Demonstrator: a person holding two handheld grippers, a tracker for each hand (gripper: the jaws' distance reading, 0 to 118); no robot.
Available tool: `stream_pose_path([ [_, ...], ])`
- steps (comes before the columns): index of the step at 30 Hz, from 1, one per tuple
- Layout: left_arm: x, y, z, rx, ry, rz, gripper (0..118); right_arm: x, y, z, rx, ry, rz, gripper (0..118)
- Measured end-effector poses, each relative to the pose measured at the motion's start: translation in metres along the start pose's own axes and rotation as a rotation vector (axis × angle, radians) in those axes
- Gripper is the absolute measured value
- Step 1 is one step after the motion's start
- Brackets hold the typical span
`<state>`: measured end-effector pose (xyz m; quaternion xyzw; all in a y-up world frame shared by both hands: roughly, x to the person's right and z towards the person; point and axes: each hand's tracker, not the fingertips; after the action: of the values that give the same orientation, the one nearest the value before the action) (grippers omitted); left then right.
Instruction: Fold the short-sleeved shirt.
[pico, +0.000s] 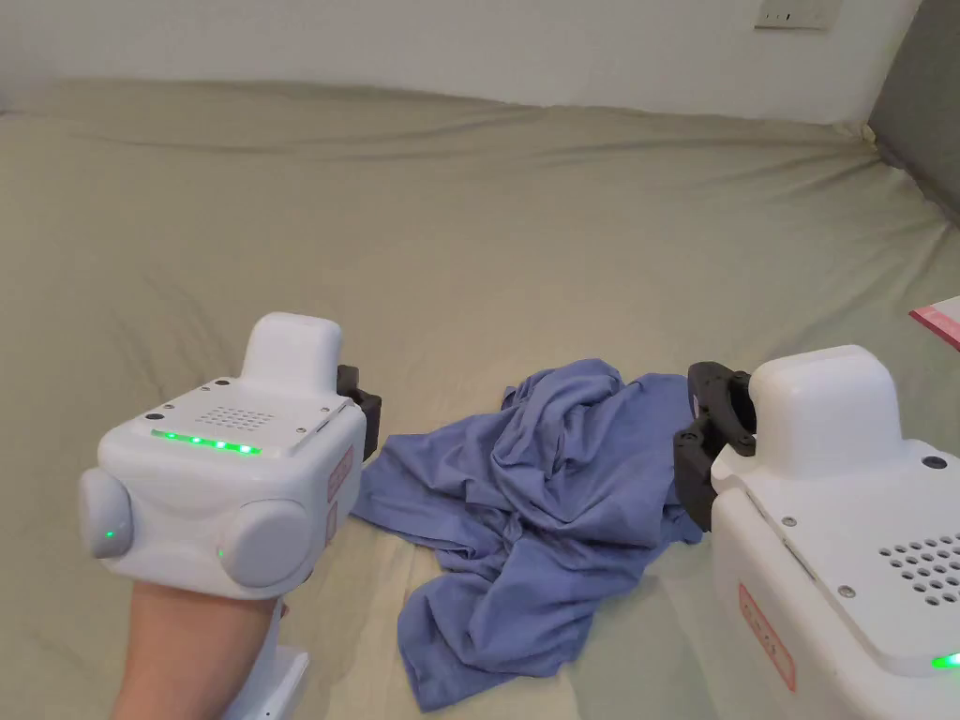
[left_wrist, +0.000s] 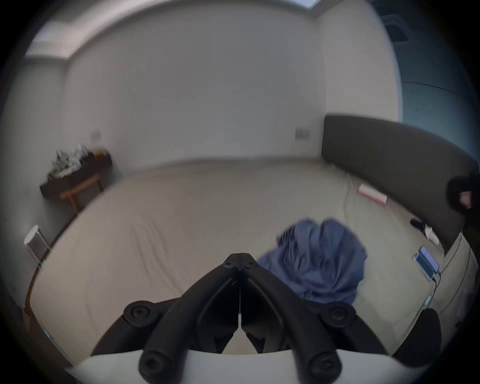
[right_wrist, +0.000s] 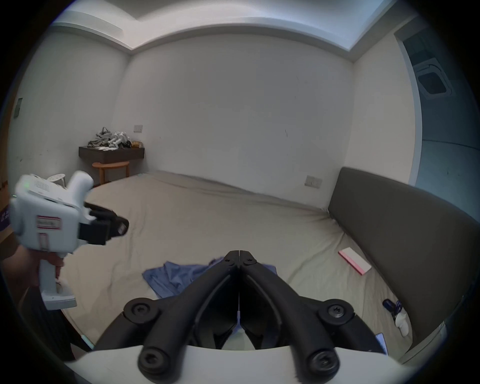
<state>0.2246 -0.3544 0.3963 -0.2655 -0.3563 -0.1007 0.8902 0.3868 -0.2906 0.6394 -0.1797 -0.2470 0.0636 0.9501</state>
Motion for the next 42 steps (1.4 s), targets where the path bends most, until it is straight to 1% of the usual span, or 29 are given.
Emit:
stream_pose_path([
  [1,-0.002,-0.006,-0.021,-0.053,-0.004,-0.01,0,0.004,-0.007,-0.005,-0.022,-0.007,-0.006,2],
  [2,-0.003,-0.012,-0.044,-0.091,0.001,-0.025,9,0.008,-0.015,-0.011,-0.046,-0.016,-0.01,2],
  [3,-0.004,-0.018,-0.066,-0.128,0.023,-0.042,30,0.012,-0.022,-0.017,-0.071,-0.024,-0.014,2],
  [5,-0.008,-0.023,-0.103,-0.19,0.047,-0.057,51,0.021,-0.035,-0.027,-0.114,-0.039,-0.02,2],
  [6,-0.011,-0.025,-0.123,-0.24,0.026,-0.049,78,0.026,-0.041,-0.032,-0.13,-0.045,-0.023,2],
  [8,-0.013,-0.033,-0.153,-0.322,0.005,-0.002,96,0.036,-0.05,-0.04,-0.161,-0.055,-0.022,2],
  [9,-0.014,-0.039,-0.167,-0.359,0.015,0.007,110,0.04,-0.055,-0.043,-0.178,-0.061,-0.019,2],
  [10,-0.014,-0.045,-0.178,-0.364,0.018,0.001,118,0.044,-0.058,-0.047,-0.192,-0.067,-0.015,2],
  [13,-0.003,-0.057,-0.19,-0.388,0.054,-0.037,103,0.056,-0.064,-0.06,-0.23,-0.06,-0.005,2],
  [14,0.0,-0.061,-0.195,-0.408,0.044,-0.049,92,0.06,-0.064,-0.065,-0.24,-0.053,-0.005,2],
  [15,0.005,-0.06,-0.183,-0.407,0.009,-0.047,85,0.064,-0.064,-0.071,-0.247,-0.045,-0.007,2],
  [16,0.01,-0.057,-0.173,-0.341,0.054,-0.049,81,0.068,-0.062,-0.076,-0.25,-0.035,-0.014,2],
  [17,0.014,-0.056,-0.167,-0.325,0.051,-0.061,67,0.071,-0.06,-0.083,-0.254,-0.026,-0.021,2],
  [18,0.019,-0.055,-0.163,-0.342,-0.007,-0.089,41,0.074,-0.059,-0.092,-0.257,-0.02,-0.02,2],
  [20,0.023,-0.047,-0.156,-0.316,0.049,-0.15,7,0.079,-0.054,-0.114,-0.273,-0.003,-0.001,2],
  [21,0.02,-0.044,-0.147,-0.265,0.046,-0.158,0,0.081,-0.052,-0.127,-0.287,0.006,0.018,2],
  [22,0.015,-0.039,-0.133,-0.194,-0.003,-0.112,0,0.083,-0.05,-0.141,-0.308,0.017,0.032,2],
  [23,0.004,-0.037,-0.138,-0.198,0.004,-0.076,0,0.086,-0.049,-0.157,-0.35,0.035,0.039,2],
  [24,0.0,-0.031,-0.127,-0.2,0.014,-0.078,0,0.09,-0.049,-0.174,-0.379,0.052,0.027,12],
  [25,-0.003,-0.026,-0.115,-0.172,0.022,-0.083,0,0.092,-0.05,-0.189,-0.402,0.066,0.015,32],
  [26,-0.006,-0.021,-0.102,-0.14,0.033,-0.089,0,0.095,-0.052,-0.207,-0.439,0.083,0.016,64],
  [27,-0.013,-0.018,-0.094,-0.124,0.02,-0.096,0,0.096,-0.055,-0.227,-0.477,0.084,0.023,100],
  [28,-0.016,-0.014,-0.083,-0.116,0.017,-0.101,0,0.098,-0.061,-0.245,-0.521,0.094,0.025,108],
  [30,-0.026,-0.012,-0.066,-0.097,0.012,-0.094,0,0.104,-0.075,-0.282,-0.55,0.071,-0.005,109],
  [34,-0.039,-0.018,-0.049,-0.088,0.018,-0.072,0,0.106,-0.106,-0.344,-0.723,0.054,-0.03,109],
  [39,-0.049,-0.041,-0.049,-0.133,0.038,-0.054,0,0.088,-0.125,-0.366,-0.732,0.085,0.016,106],
  [40,-0.05,-0.044,-0.051,-0.141,0.044,-0.053,0,0.083,-0.127,-0.366,-0.728,0.092,0.039,99],
  [41,-0.051,-0.047,-0.054,-0.153,0.045,-0.051,0,0.079,-0.124,-0.361,-0.715,0.161,0.038,82],
  [42,-0.052,-0.049,-0.056,-0.159,0.048,-0.049,0,0.078,-0.118,-0.358,-0.693,0.219,-0.006,48],
])
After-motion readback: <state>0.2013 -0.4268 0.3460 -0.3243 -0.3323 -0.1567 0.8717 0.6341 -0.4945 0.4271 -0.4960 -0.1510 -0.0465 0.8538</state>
